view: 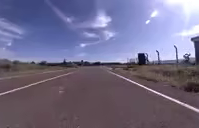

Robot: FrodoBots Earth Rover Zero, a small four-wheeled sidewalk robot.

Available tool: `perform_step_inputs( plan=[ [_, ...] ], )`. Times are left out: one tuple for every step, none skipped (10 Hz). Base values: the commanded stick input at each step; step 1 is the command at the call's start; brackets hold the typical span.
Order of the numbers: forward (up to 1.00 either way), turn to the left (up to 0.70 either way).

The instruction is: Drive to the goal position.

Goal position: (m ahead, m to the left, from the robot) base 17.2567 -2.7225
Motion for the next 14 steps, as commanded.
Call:
perform_step_inputs(
  plan=[
    [1.0, 0.0],
    [1.0, 0.0],
    [1.0, 0.0],
    [1.0, 0.0],
    [1.0, 0.0],
    [1.0, 0.0],
    [1.0, 0.0],
    [1.0, 0.0],
    [1.0, 0.0],
    [1.0, 0.0],
    [1.0, 0.0],
    [1.0, 0.0],
    [1.0, 0.0],
    [1.0, 0.0]
  ],
)
